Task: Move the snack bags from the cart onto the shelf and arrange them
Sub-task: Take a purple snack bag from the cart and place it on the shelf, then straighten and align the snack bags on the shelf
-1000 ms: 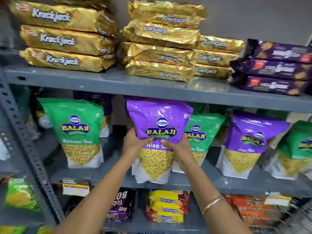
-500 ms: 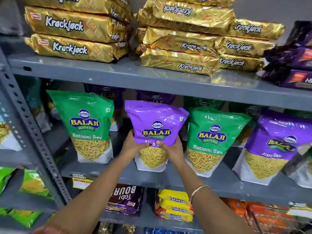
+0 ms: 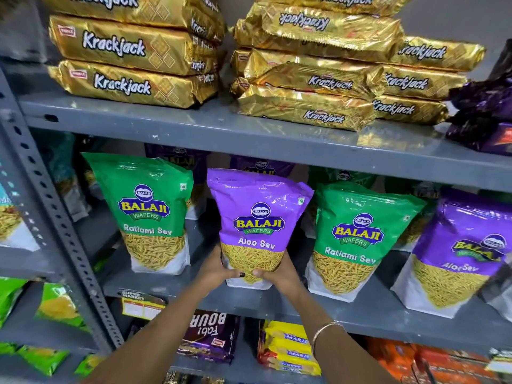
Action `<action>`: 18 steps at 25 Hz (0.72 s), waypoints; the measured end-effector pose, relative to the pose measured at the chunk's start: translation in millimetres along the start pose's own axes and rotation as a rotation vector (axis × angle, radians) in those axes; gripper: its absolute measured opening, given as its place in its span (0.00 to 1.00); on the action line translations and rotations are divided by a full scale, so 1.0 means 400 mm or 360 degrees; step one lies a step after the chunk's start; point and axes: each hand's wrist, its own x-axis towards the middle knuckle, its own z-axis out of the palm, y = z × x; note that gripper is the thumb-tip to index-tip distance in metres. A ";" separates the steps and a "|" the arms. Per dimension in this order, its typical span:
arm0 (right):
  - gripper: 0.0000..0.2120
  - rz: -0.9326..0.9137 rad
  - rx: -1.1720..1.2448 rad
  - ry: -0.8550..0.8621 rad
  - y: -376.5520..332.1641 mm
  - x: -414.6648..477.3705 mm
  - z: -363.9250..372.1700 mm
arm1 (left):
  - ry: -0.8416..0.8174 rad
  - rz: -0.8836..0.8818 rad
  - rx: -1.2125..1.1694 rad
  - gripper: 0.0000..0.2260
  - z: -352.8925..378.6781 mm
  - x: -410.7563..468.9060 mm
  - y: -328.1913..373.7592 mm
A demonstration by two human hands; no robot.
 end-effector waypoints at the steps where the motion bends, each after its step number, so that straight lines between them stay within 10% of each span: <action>1: 0.47 0.0012 -0.0001 0.0003 -0.002 0.000 0.004 | 0.0000 0.0001 0.0008 0.42 -0.004 0.000 -0.004; 13: 0.43 0.0041 -0.0097 0.0014 -0.001 -0.034 0.020 | 0.0013 -0.0043 0.0211 0.29 -0.011 -0.047 0.019; 18: 0.36 0.0033 -0.0390 0.0294 -0.007 -0.116 -0.033 | 0.0807 0.0327 0.0567 0.37 0.056 -0.141 0.042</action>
